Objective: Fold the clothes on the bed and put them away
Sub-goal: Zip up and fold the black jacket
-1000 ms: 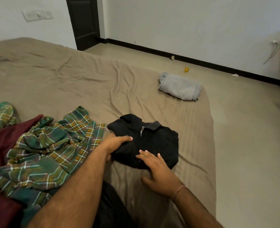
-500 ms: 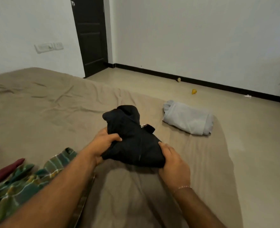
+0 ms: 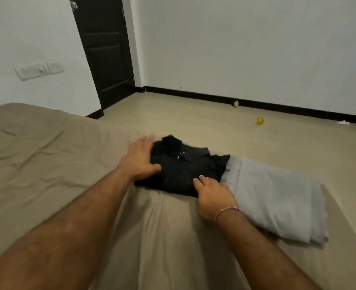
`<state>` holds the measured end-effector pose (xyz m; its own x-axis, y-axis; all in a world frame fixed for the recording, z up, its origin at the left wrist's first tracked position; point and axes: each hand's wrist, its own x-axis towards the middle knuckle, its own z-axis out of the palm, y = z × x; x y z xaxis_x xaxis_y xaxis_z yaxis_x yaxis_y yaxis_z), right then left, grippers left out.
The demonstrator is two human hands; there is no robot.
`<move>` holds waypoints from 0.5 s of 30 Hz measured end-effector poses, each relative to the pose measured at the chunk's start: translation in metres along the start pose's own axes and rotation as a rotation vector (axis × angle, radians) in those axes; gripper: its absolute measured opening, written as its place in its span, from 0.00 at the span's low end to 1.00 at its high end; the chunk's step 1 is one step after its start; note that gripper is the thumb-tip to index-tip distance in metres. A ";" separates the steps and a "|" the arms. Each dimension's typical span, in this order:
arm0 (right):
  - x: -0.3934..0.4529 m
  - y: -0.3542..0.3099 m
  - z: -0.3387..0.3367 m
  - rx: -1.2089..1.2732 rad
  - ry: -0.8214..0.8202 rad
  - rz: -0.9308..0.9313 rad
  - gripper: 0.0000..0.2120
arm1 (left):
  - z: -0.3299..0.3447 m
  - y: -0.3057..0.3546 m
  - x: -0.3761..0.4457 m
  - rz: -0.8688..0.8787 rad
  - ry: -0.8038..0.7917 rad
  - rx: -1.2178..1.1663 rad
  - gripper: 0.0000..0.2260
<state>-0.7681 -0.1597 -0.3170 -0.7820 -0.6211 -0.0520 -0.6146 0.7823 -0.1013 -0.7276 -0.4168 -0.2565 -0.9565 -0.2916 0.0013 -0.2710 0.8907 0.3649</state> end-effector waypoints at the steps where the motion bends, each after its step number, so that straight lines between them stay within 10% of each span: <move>1: -0.001 0.001 0.017 -0.015 -0.024 0.009 0.33 | 0.023 -0.005 0.002 0.077 -0.105 0.105 0.52; 9: -0.011 -0.008 0.060 -0.110 0.167 0.014 0.34 | 0.105 -0.031 -0.047 0.048 -0.113 0.199 0.36; 15: -0.097 -0.058 0.074 0.115 0.001 -0.058 0.34 | 0.120 -0.045 -0.155 0.073 -0.007 0.269 0.34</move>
<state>-0.6489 -0.1486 -0.3795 -0.7453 -0.6654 -0.0418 -0.6432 0.7341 -0.2176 -0.5800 -0.3697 -0.3844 -0.9750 -0.2220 0.0112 -0.2197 0.9701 0.1037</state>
